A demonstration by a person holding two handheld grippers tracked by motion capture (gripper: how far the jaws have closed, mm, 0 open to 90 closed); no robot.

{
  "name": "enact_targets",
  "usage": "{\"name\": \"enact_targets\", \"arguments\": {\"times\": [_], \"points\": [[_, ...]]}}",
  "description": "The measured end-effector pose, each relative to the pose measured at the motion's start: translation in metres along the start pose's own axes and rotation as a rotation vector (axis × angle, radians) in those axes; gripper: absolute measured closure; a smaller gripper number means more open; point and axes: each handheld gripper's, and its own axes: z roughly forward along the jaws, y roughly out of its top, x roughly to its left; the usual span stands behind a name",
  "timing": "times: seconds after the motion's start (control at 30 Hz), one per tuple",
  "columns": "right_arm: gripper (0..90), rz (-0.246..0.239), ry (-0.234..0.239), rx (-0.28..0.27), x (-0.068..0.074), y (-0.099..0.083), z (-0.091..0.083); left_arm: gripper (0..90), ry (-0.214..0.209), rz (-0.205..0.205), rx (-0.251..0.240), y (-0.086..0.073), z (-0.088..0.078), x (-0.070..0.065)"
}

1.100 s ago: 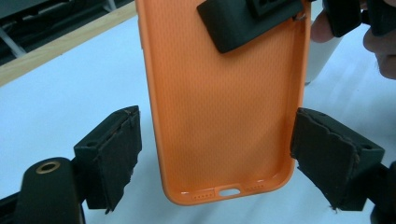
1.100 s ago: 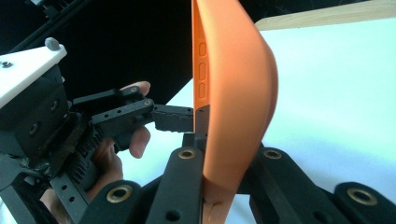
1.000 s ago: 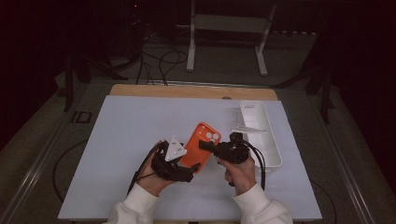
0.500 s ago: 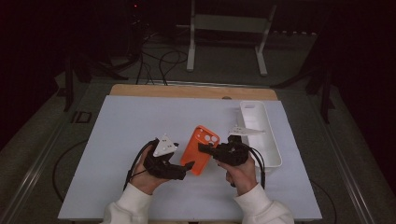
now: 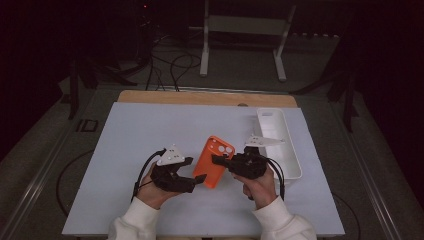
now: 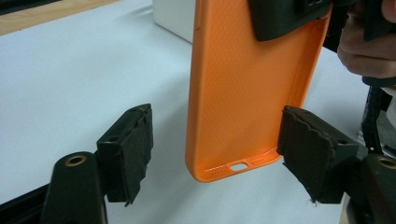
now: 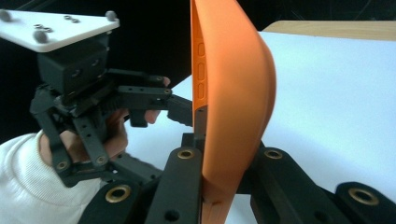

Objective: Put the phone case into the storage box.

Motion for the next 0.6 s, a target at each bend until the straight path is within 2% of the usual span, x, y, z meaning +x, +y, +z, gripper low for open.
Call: {"name": "enact_targets", "arguments": {"times": [0.13,0.2,0.4,0.6], "points": [[84.8,-0.023,0.018,0.006,0.0030,0.0010,0.0005,27.6,-0.021,0.002,-0.002,-0.0011,0.0004,0.0009],[84.7,-0.029,0.028,0.007,0.0041,0.0013,0.0011,29.1,-0.029,0.016,0.001,-0.0015,0.0007,0.0006],[84.8,-0.034,0.059,0.000,0.0047,0.0005,0.0024,30.8,-0.056,0.023,0.003,-0.0035,0.0025,0.0013],[85.4,-0.065,0.096,-0.004,0.0084,0.0002,0.0027,37.1,-0.084,0.027,0.002,-0.0053,0.0053,0.0002]]}}
